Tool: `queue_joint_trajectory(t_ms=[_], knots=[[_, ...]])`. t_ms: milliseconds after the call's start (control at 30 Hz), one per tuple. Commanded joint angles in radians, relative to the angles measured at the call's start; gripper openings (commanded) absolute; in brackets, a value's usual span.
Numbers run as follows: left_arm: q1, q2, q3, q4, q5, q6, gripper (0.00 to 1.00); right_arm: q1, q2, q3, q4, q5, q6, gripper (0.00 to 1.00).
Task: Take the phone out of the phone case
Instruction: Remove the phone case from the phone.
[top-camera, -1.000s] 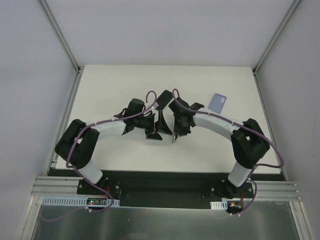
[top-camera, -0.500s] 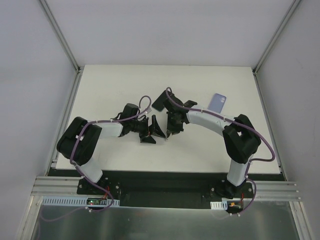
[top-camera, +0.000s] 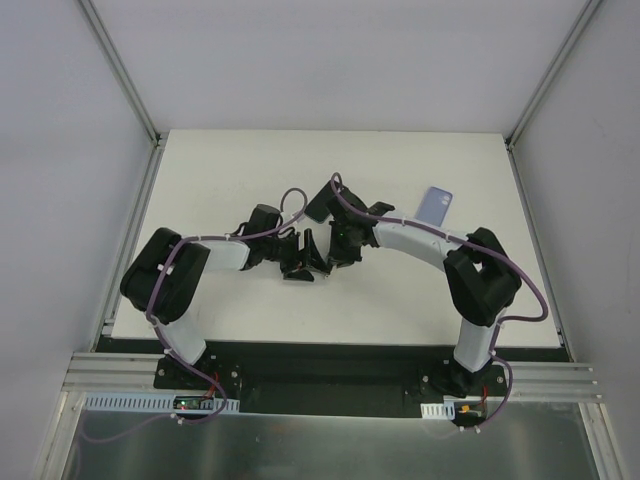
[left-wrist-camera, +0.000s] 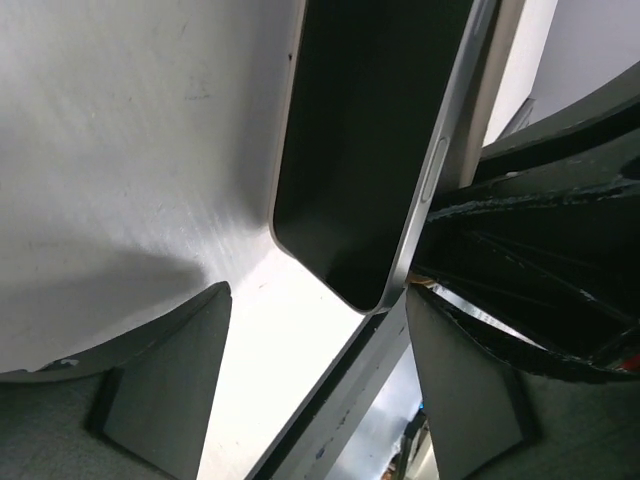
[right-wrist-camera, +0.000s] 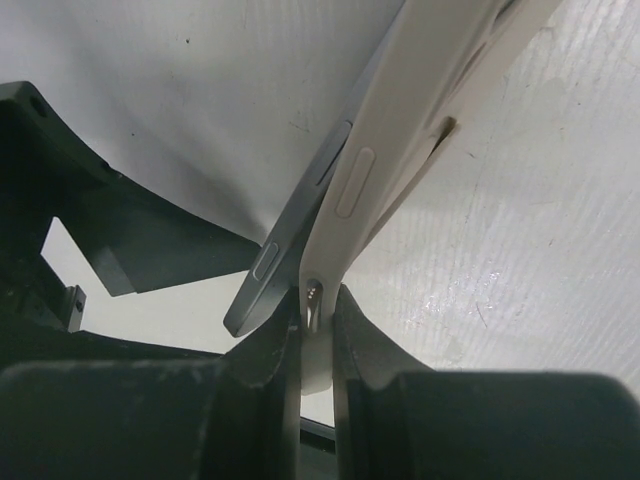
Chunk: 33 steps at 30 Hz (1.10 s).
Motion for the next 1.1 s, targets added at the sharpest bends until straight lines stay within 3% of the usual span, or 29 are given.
queue_joint_trajectory(t_ms=[0,300,333,633,667,733,867,967,1067], knots=[[-0.014,0.023,0.056,0.033,-0.082,0.049,0.63,0.021,0.068,-0.077,0.116,-0.069,0.027,0.01],[-0.060,-0.006,0.105,-0.059,-0.209,0.100,0.44,0.021,0.051,-0.104,0.140,-0.083,0.024,0.01],[-0.063,-0.006,0.111,-0.062,-0.217,0.100,0.38,0.021,0.050,-0.104,0.141,-0.086,0.023,0.01],[-0.097,-0.060,0.113,-0.145,-0.390,0.135,0.28,0.023,0.039,-0.116,0.136,-0.083,0.004,0.01],[-0.102,-0.063,0.115,-0.151,-0.406,0.138,0.21,0.023,0.039,-0.116,0.136,-0.083,0.004,0.01],[-0.109,-0.069,0.118,-0.155,-0.424,0.145,0.17,0.023,0.039,-0.119,0.136,-0.086,0.001,0.01],[-0.118,-0.088,0.121,-0.166,-0.464,0.152,0.18,0.023,0.036,-0.127,0.142,-0.090,-0.002,0.01],[-0.128,-0.106,0.125,-0.182,-0.504,0.172,0.26,0.024,0.036,-0.134,0.148,-0.095,-0.003,0.01],[-0.141,-0.120,0.130,-0.191,-0.543,0.186,0.28,0.026,0.036,-0.134,0.150,-0.095,-0.003,0.01]])
